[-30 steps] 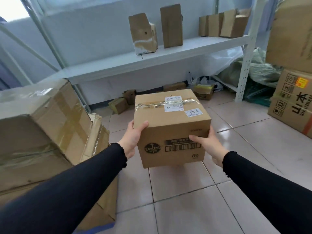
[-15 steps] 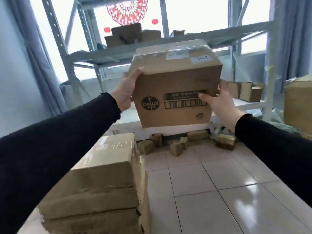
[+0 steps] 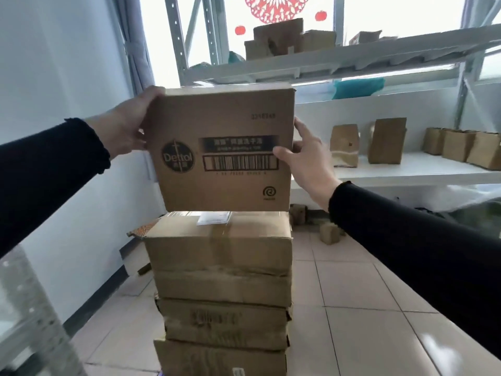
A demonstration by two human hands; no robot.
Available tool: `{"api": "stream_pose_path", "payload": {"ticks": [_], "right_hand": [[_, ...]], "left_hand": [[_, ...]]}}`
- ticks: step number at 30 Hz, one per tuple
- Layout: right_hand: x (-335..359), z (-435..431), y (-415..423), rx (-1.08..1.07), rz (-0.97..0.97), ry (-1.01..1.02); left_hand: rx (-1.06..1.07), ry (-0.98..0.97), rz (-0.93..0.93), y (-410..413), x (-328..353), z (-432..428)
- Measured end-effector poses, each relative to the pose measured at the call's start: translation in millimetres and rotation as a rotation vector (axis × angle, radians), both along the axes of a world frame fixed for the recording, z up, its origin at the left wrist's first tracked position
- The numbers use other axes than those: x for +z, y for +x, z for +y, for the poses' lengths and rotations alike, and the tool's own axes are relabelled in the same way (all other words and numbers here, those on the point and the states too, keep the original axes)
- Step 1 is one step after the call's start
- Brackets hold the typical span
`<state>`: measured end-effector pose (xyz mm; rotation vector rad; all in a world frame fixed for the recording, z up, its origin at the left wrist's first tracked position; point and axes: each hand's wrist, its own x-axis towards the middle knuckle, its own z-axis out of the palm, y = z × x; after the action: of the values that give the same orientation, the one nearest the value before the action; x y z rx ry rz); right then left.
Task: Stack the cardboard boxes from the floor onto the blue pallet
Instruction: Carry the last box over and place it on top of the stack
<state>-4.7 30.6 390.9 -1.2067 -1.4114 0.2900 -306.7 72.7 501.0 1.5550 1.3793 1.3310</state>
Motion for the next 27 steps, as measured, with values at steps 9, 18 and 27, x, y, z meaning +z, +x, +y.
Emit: {"api": "stream_pose_path", "payload": {"ticks": [9,18,27], "right_hand": [[-29.1,10.6,-7.9,-0.006,-0.007,-0.06],[-57.4,1.6,-5.1,0.007,-0.006,-0.032],[-140.0,-14.0,-2.5,0.114,-0.188,-0.247]], "left_hand": [[0.005,-0.111,0.046,-17.5,-32.1,15.5],[0.044,0.005,0.138,-16.7,-58.3,6.6],[-0.05,0.12,0.342,-36.1,-192.4,-21.6]]}}
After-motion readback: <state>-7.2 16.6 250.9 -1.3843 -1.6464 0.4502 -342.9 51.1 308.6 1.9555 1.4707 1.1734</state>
